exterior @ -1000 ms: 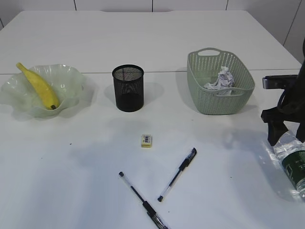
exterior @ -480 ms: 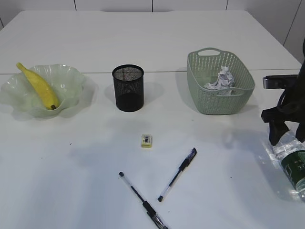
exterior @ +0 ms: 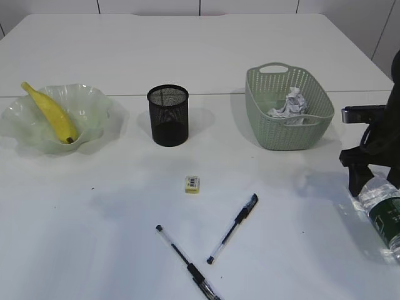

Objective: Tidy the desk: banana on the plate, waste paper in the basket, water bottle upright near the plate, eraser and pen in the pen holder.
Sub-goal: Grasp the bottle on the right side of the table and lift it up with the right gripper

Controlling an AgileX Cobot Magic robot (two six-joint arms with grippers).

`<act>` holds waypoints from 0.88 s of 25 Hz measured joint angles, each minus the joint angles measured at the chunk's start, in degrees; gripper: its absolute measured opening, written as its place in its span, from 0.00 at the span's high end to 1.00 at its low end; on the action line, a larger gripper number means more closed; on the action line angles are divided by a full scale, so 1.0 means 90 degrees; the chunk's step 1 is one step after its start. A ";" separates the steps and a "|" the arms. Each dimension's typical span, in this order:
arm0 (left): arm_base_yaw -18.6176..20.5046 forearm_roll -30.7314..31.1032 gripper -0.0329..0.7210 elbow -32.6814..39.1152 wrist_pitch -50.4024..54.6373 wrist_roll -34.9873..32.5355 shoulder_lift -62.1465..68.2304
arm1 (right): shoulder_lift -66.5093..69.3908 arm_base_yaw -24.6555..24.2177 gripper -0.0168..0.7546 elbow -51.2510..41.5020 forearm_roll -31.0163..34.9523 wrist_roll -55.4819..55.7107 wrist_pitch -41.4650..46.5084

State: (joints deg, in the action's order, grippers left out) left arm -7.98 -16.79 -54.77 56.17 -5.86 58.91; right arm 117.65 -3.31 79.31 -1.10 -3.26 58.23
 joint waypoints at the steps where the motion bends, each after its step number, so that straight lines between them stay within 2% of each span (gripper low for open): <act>1: 0.0000 0.0000 0.45 0.0000 0.0000 0.0000 0.0000 | 0.0011 0.0000 0.26 0.0000 0.0000 0.0000 0.0000; 6: 0.0000 0.0000 0.45 0.0000 -0.0005 0.0000 0.0000 | 0.0011 0.0000 0.31 0.0000 0.0000 0.0015 0.0000; 13: 0.0000 0.0000 0.45 0.0000 -0.0015 0.0000 0.0000 | 0.0011 0.0000 0.51 0.0012 0.0010 0.0020 0.0069; 22: 0.0000 0.0000 0.45 0.0000 -0.0015 0.0000 0.0000 | -0.0705 0.0000 0.52 -0.0001 0.0194 0.0030 0.0084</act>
State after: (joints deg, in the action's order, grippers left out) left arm -7.98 -16.79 -54.77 56.04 -5.86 58.91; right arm 111.30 -3.31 79.31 0.64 -2.98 58.99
